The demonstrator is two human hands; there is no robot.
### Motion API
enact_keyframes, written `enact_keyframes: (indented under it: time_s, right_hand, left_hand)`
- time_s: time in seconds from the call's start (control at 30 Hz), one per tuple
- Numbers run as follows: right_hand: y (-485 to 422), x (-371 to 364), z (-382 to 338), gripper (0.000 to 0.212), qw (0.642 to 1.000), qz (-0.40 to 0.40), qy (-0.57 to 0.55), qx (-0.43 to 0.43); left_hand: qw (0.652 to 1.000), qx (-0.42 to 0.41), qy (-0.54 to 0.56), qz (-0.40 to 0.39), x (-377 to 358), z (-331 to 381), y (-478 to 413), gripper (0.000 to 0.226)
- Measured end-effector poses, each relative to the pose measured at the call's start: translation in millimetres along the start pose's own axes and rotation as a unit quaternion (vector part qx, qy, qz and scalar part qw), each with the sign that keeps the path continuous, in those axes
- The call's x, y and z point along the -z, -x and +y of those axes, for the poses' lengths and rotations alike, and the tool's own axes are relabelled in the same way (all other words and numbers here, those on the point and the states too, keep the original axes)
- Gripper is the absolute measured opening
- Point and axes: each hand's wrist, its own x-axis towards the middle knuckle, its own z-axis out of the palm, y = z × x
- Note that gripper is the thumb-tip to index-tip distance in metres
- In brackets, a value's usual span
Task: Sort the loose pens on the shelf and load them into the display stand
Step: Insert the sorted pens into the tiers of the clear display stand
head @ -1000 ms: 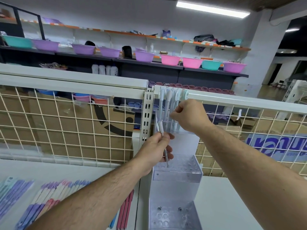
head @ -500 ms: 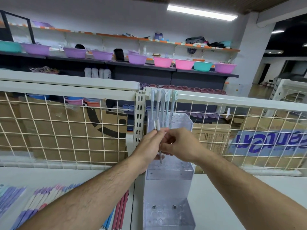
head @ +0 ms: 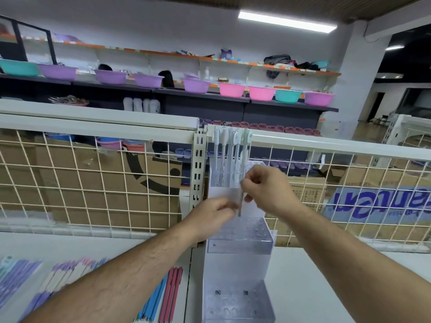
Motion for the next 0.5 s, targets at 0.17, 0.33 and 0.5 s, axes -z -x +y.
enact_keyframes:
  time_s: [0.17, 0.33, 0.5]
  right_hand:
    - [-19, 22, -17, 0.008, 0.998, 0.061, -0.024, 0.018]
    - [-38, 29, -34, 0.008, 0.992, 0.114, -0.033, 0.036]
    - [-48, 23, -39, 0.008, 0.989, 0.144, -0.024, 0.031]
  left_hand:
    - [0.99, -0.014, -0.142, -0.017, -10, -28, 3, 0.029]
    - [0.99, -0.022, -0.141, -0.017, -10, -35, -1, 0.025]
    - [0.988, -0.046, -0.145, -0.011, -13, -37, 0, 0.023]
